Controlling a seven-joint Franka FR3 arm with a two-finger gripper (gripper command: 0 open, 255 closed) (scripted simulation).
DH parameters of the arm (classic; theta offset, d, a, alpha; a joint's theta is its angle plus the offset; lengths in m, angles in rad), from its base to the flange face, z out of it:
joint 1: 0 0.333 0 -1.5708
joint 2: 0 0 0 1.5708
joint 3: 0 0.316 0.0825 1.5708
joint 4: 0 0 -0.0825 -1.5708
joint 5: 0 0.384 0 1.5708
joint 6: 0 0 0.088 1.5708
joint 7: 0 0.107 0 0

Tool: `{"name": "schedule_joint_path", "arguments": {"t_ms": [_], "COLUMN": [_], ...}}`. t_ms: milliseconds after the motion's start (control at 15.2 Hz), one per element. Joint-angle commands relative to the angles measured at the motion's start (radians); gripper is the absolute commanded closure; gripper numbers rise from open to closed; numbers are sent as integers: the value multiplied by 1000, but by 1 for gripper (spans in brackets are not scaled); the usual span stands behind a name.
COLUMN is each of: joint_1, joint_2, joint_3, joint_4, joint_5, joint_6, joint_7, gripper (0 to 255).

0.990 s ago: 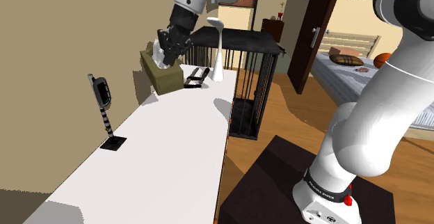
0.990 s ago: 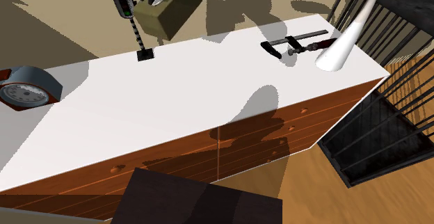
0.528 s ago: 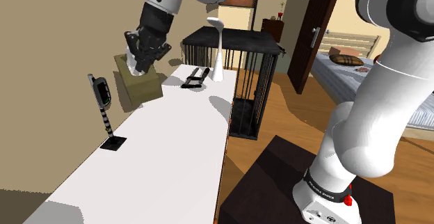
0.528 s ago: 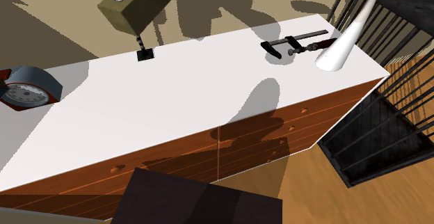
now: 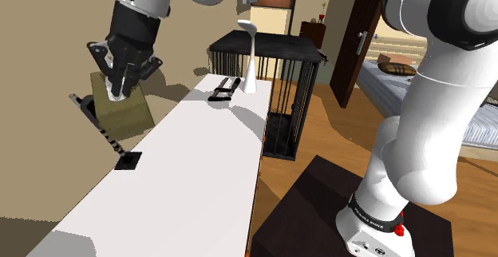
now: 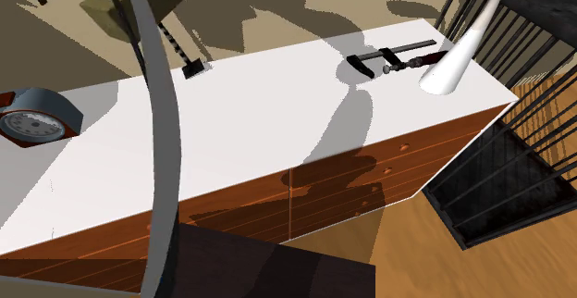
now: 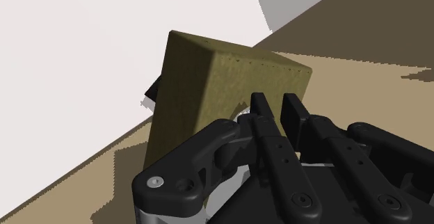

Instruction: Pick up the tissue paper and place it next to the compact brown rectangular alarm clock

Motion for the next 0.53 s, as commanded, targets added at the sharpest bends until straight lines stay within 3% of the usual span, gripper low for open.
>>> {"name": "schedule_joint_path", "arguments": {"t_ms": [0, 462], "joint_1": [27, 143], "joint_2": [53, 247], "joint_3": [20, 62], "joint_4": [57, 307], "joint_5": [-33, -161], "joint_6": [4, -32], "joint_7": [56, 237], "gripper": [255, 255]}}
